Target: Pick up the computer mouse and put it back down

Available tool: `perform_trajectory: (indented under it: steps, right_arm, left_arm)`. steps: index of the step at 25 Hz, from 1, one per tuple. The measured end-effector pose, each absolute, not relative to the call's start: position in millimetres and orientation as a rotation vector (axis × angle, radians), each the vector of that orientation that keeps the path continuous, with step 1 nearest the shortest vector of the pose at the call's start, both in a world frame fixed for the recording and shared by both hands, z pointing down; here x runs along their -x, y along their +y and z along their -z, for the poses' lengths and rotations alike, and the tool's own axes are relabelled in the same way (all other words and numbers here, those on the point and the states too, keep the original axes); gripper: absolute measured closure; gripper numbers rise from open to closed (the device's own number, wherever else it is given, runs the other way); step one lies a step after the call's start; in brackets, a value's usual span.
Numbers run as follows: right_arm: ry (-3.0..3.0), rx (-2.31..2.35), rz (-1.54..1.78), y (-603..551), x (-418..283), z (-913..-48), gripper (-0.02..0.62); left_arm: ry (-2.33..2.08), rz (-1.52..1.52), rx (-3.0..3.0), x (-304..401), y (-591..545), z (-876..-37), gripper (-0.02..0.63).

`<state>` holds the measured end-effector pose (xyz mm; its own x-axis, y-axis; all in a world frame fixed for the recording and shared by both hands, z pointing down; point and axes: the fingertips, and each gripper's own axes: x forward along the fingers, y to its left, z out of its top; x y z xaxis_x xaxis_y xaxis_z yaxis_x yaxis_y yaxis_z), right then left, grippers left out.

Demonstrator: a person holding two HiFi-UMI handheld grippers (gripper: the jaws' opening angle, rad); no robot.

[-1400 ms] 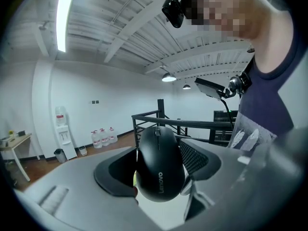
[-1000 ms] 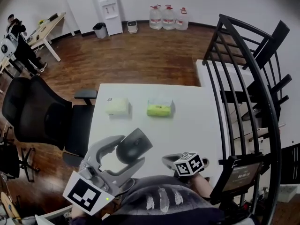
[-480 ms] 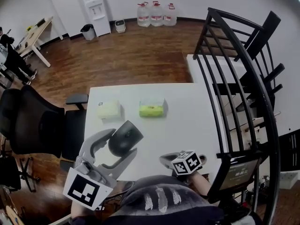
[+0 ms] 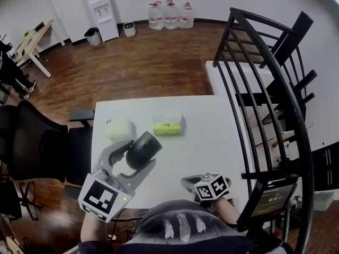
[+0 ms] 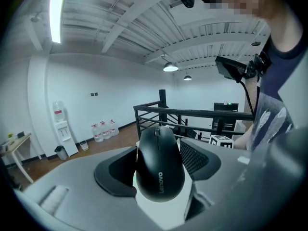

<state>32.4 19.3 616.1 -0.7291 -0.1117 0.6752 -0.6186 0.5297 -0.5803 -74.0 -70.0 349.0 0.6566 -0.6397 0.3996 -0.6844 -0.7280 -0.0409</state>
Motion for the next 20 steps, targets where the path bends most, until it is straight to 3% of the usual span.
perform_trajectory:
  steps: [20]
  right_arm:
    - [-2.168, -0.593, -1.182, 12.9, -30.8, -625.4, 0.592]
  left_arm:
    - [-1.060, -0.750, -2.570, 88.2, -110.1, -429.3, 0.305]
